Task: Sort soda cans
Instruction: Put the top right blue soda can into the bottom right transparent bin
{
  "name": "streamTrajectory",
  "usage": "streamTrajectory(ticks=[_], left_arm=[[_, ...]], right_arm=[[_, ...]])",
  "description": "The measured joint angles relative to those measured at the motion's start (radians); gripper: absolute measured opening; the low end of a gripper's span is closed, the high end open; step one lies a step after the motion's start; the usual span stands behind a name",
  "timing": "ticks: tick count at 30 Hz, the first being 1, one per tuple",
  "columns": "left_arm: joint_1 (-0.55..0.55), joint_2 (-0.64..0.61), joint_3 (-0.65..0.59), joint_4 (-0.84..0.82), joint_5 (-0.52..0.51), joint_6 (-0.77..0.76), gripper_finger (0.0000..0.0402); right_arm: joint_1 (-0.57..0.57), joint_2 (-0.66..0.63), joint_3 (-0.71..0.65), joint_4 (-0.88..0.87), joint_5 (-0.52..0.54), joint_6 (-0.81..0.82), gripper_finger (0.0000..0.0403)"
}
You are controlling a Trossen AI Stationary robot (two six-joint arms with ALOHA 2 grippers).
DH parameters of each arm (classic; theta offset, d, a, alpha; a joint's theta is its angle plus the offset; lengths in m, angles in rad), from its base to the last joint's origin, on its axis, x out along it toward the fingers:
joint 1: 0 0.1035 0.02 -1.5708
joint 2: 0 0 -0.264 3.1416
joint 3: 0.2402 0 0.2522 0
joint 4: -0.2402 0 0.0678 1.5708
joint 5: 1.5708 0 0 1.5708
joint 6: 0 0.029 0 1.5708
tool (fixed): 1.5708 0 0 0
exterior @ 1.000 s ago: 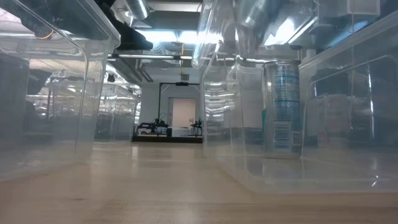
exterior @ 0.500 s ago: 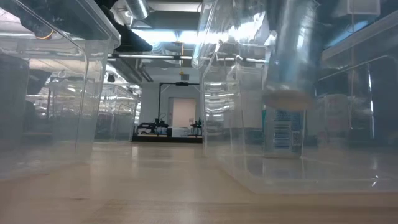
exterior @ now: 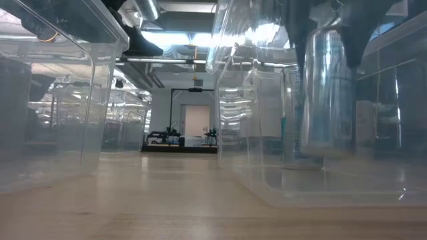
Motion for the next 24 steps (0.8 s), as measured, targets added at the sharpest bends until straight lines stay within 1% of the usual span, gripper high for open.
streamTrajectory(ticks=[7,18,24], left_arm=[[0.000,0.000,0.000,0.000,0.000,0.000,0.0306],[0.000,0.000,0.000,-0.004,0.000,0.000,0.0306],[0.000,0.000,0.000,-0.006,0.000,0.000,0.0306]], right_arm=[[0.000,0.009,-0.003,-0.007,0.055,0.026,0.0263],[0.000,0.009,-0.006,-0.014,0.066,0.020,0.0267],[0.000,0.008,-0.049,0.010,0.070,0.020,0.0268]])
